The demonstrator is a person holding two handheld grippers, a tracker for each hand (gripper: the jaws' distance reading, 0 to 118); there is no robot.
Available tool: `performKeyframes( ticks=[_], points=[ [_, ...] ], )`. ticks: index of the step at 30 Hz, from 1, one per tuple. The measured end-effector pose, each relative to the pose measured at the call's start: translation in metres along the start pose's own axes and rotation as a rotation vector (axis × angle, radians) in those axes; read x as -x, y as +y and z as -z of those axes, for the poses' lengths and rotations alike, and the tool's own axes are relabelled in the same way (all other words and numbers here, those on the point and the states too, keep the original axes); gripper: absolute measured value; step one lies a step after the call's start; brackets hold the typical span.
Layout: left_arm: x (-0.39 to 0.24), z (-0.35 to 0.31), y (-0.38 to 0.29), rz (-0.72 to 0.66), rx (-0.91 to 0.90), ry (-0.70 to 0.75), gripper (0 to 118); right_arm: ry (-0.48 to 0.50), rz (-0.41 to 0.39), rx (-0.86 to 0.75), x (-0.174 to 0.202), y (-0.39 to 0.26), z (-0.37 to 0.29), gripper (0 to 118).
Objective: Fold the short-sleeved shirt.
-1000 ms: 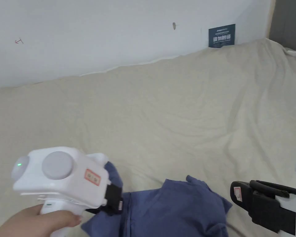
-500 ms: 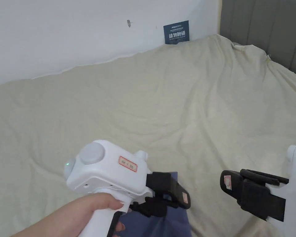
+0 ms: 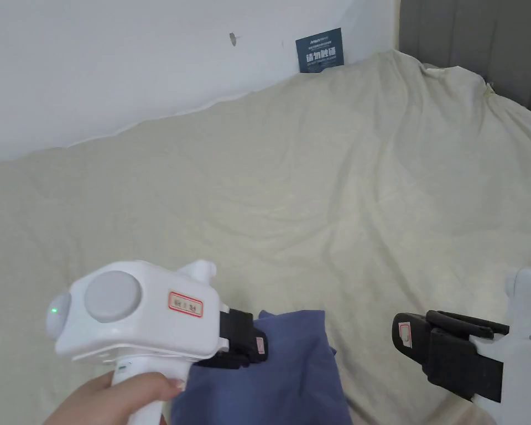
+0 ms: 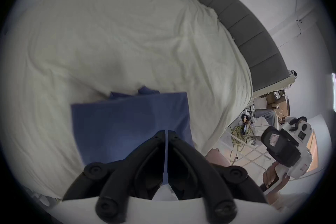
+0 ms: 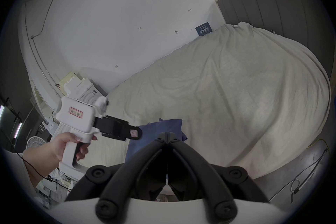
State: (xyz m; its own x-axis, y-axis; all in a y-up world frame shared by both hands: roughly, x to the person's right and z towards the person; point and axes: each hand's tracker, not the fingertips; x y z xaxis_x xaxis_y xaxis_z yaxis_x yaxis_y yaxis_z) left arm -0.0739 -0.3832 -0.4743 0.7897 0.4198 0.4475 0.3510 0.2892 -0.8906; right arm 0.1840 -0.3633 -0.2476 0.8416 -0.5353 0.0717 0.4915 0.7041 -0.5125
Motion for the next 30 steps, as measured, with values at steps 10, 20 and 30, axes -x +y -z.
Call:
performKeyframes(
  ticks=[10,20,30],
  points=[
    [-0.057,0.094,-0.003,0.194,0.131,0.184,4,-0.034,-0.001,-0.005,-0.011,0.003,-0.008,1],
    [-0.054,0.036,-0.006,-0.08,-0.054,-0.594,4,-0.025,0.017,-0.016,-0.005,0.008,-0.017,1],
    [-0.013,-0.188,-0.125,0.117,-0.998,0.052,4,0.08,-0.267,-0.244,0.072,0.033,-0.065,1]
  ],
)
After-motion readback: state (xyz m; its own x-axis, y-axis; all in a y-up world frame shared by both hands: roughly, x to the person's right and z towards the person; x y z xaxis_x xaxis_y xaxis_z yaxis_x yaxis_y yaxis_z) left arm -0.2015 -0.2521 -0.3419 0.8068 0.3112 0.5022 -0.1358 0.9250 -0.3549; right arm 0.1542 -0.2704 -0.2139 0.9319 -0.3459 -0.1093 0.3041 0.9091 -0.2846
